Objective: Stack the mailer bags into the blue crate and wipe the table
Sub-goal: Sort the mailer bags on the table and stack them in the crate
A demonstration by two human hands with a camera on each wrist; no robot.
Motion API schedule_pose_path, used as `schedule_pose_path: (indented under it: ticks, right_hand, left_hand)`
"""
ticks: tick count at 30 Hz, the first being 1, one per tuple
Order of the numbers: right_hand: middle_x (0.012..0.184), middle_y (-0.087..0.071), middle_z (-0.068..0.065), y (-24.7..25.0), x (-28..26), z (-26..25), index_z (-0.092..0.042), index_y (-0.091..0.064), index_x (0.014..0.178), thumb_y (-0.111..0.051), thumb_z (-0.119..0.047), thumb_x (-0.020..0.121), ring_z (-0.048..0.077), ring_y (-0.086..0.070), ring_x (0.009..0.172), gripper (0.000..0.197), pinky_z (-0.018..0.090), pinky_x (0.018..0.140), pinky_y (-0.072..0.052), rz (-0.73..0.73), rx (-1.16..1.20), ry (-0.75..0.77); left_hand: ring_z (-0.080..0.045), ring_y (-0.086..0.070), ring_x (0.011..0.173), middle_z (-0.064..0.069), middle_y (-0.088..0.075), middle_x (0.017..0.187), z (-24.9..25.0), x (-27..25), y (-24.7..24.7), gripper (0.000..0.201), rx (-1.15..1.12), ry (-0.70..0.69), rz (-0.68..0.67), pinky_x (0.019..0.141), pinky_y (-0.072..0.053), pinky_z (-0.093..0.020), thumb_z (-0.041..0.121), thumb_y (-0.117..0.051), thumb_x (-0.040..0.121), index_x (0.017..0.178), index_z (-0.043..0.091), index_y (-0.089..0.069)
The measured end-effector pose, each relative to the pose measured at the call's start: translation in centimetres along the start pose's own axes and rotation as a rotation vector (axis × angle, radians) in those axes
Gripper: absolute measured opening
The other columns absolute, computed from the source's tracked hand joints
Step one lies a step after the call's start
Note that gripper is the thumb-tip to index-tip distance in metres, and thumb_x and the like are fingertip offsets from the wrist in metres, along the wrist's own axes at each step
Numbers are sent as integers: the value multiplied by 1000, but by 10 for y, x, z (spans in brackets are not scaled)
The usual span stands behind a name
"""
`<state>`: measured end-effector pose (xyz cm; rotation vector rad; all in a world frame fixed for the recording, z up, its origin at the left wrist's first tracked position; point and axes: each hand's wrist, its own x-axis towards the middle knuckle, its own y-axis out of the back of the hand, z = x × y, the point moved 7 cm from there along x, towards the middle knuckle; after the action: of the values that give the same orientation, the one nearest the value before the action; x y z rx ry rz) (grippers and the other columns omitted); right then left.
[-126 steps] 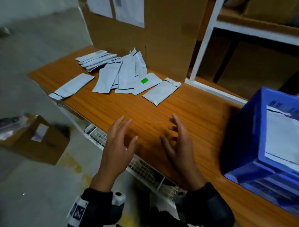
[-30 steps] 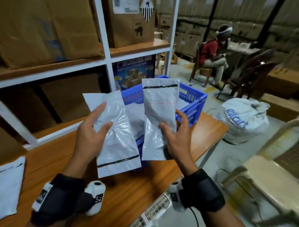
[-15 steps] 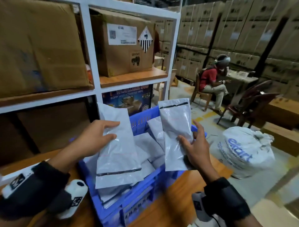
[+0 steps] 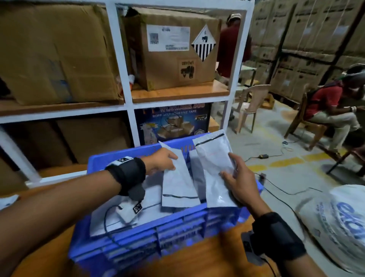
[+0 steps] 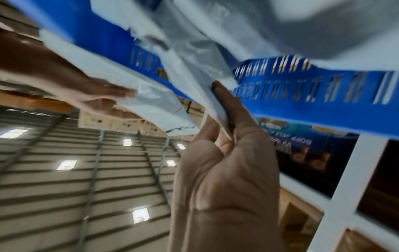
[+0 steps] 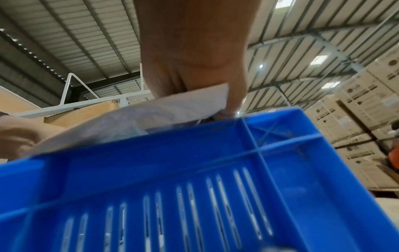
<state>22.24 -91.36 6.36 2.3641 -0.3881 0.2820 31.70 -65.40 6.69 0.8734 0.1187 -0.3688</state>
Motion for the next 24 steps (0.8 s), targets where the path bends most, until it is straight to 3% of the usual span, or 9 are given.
schedule_pose_path:
  ticks: [2,5,7,9,11,14,17,21,24]
  right_hand:
    - [130,-62,9,-5,0,3,-19,-47,141,-74,-18,84,31,-60,110,63,29,85,-42,-29,-11,-3]
    - [137,-57,8,-6,-1,0,-16,-46,143,-70,-16,87,29,-55,121,61,29,92,-38,-59,-38,6]
    - [138,-56,6,-6,-2,-1,-16,-46,143,-68,-17,89,28,-54,122,59,29,92,-39,-65,-49,9]
    - [136,-58,6,-6,-3,-2,-16,-47,142,-67,-18,90,28,-55,119,56,31,90,-41,-55,-59,16]
    - [135,-58,7,-6,-3,-1,-15,-48,141,-66,-19,90,28,-56,119,55,33,91,-42,-41,-56,12]
    - [138,-55,4,-8,-4,1,-16,-47,142,-64,-21,92,26,-53,123,54,33,97,-41,-41,-54,8]
    - [138,-55,3,-9,-6,2,-16,-47,142,-63,-23,93,24,-52,124,52,32,98,-40,-53,-54,26]
    - [136,-55,3,-9,-6,1,-18,-46,142,-62,-25,94,23,-53,122,51,32,96,-41,-84,-87,9]
    - [136,-56,3,-7,-4,-2,-17,-47,142,-62,-23,94,23,-53,123,51,32,97,-41,-118,-103,-10]
  left_hand:
    - [-24,-60,107,-13,-60,128,-1,4,-20,55,132,36,-88,92,-52,-40,7,-73,83,135,8,-55]
    - [-35,-54,107,-17,-48,127,12,3,-29,35,724,-24,-64,72,-46,-42,11,-58,90,124,7,-52]
    - [-38,-51,104,-19,-40,125,28,7,-33,27,919,-152,12,68,-39,-40,10,-51,91,118,8,-50]
    - [-40,-47,116,-21,-38,131,27,15,-49,47,938,-191,-109,82,-47,-43,24,-63,89,131,11,-45]
    - [-39,-34,134,-21,-32,144,10,22,-69,90,952,-88,-302,103,-41,-50,52,-74,79,148,16,-28]
    - [-40,-16,147,-22,-7,160,-5,24,-86,122,999,47,-381,111,-29,-60,70,-71,70,156,21,0]
    - [-41,-9,148,-23,8,161,-8,28,-93,126,923,132,-337,114,-24,-59,72,-66,73,155,20,13]
    - [-41,-1,149,-22,14,161,-10,27,-100,120,814,179,-285,117,-18,-59,73,-60,78,155,19,14]
    - [-38,0,150,-20,9,162,-8,25,-92,122,832,120,-276,119,-16,-55,78,-59,75,156,18,11]
